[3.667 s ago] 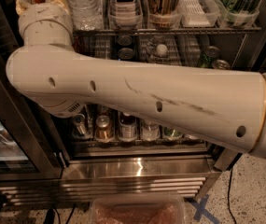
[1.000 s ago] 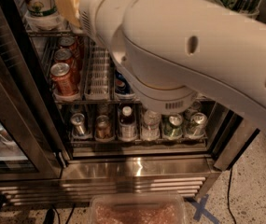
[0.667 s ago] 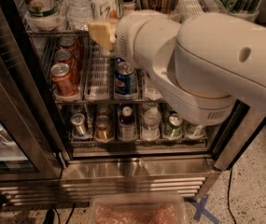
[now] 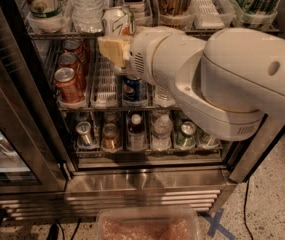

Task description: Pick 7up can from top shelf of fridge

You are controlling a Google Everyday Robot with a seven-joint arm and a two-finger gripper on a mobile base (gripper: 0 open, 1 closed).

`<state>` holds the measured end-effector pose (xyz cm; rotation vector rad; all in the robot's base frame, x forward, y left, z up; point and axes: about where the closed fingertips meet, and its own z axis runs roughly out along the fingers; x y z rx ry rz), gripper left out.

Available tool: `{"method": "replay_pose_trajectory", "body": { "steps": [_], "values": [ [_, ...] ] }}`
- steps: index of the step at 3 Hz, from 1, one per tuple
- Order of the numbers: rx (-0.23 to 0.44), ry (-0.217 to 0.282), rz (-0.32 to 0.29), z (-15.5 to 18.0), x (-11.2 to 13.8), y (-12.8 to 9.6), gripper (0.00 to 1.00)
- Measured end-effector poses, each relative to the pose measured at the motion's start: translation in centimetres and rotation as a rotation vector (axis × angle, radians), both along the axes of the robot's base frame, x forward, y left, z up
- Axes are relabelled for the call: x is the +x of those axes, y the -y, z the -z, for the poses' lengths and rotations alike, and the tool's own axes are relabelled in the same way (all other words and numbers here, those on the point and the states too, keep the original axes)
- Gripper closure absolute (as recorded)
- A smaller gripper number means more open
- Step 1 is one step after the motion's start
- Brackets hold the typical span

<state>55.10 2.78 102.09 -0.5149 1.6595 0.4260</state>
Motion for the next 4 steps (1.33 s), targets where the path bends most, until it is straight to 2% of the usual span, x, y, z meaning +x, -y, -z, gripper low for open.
{"method": "replay_pose_trajectory", "body": {
  "steps": [1, 2, 3, 4],
  "values": [
    [0.016, -0.002, -0.008, -0.2, -0.2, 0.8, 1.00],
    [0.077, -0.071, -0.033, 1.9, -2.9, 2.0, 1.00],
    [0.142, -0.153, -0.098, 5.5, -6.7, 3.3, 1.00],
    [0.193, -0.218, -0.237, 7.6, -9.1, 2.0, 1.00]
  ]
}}
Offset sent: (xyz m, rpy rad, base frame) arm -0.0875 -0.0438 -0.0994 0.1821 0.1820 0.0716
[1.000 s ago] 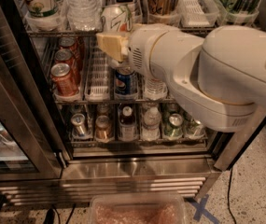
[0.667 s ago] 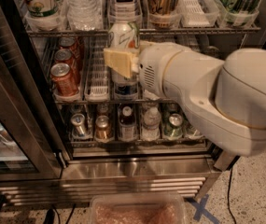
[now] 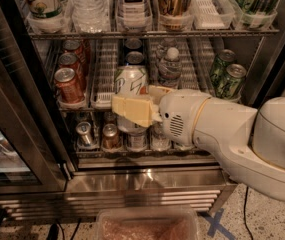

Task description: Pick 7up can from top shelf of fridge

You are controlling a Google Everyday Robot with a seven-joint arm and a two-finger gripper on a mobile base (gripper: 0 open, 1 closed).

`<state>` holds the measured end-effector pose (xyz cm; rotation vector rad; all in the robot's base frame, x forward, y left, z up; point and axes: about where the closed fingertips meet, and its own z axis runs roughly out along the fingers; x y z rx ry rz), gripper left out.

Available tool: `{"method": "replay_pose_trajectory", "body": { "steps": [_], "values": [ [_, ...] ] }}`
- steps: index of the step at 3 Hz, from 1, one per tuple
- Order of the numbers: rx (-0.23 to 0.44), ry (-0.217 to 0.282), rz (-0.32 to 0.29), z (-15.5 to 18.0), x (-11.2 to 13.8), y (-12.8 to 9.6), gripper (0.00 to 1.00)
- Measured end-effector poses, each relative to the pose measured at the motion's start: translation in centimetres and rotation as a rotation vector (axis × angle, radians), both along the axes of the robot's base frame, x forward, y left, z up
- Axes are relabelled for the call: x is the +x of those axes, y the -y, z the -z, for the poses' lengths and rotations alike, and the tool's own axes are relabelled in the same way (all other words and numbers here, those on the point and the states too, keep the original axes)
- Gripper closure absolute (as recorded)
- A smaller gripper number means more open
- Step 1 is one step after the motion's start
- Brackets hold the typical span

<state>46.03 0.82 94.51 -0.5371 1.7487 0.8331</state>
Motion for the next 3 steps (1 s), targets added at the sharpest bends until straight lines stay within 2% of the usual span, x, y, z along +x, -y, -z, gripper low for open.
{"method": "replay_pose_trajectory", "body": {
  "steps": [1, 2, 3],
  "values": [
    [0.018, -0.032, -0.206, 0.1, -1.4, -2.8, 1.00],
    [0.009, -0.006, -0.348, -1.0, -2.4, -4.7, 1.00],
    [0.009, -0.006, -0.348, -1.0, -2.4, -4.7, 1.00]
  ]
}}
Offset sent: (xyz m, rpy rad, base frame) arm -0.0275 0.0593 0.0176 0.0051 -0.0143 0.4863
